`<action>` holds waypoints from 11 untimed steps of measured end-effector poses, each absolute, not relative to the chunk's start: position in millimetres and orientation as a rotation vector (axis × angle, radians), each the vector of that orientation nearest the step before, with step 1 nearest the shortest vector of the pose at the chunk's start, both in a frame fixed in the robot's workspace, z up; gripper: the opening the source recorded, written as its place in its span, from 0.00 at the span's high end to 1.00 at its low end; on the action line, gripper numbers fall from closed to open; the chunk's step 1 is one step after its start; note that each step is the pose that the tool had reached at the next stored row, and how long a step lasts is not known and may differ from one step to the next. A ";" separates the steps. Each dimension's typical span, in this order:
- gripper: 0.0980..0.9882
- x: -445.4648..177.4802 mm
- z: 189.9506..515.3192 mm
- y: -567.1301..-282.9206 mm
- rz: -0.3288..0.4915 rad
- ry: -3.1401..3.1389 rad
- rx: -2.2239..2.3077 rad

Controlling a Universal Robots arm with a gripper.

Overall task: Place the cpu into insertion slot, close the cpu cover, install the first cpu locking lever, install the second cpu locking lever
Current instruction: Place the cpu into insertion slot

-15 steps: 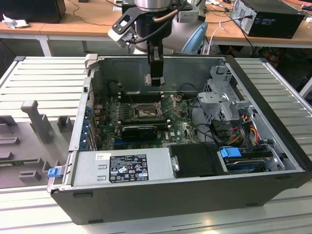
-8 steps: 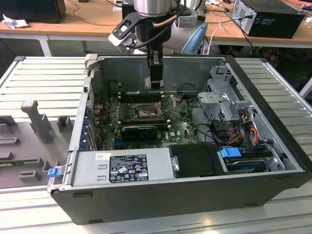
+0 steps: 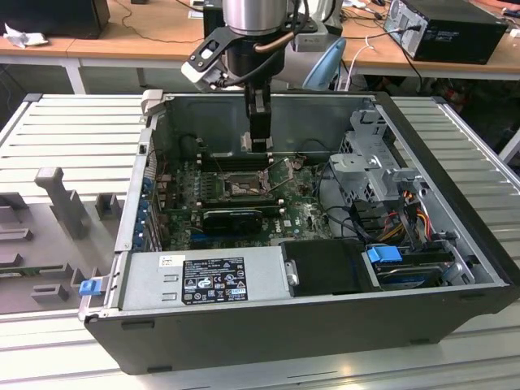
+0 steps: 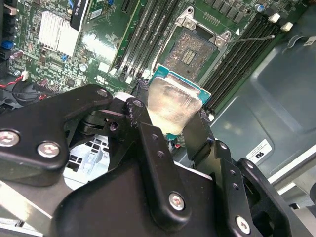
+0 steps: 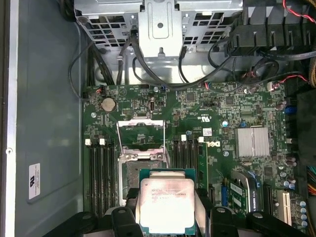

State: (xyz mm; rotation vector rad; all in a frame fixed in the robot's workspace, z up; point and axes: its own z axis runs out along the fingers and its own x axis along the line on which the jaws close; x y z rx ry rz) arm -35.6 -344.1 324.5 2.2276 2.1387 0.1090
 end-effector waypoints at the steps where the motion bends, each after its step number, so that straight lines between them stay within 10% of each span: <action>1: 0.52 -35.6 324.0 -344.1 0.109 2.139 2.228; 11: 0.52 -35.4 312.5 -344.1 0.110 2.143 2.231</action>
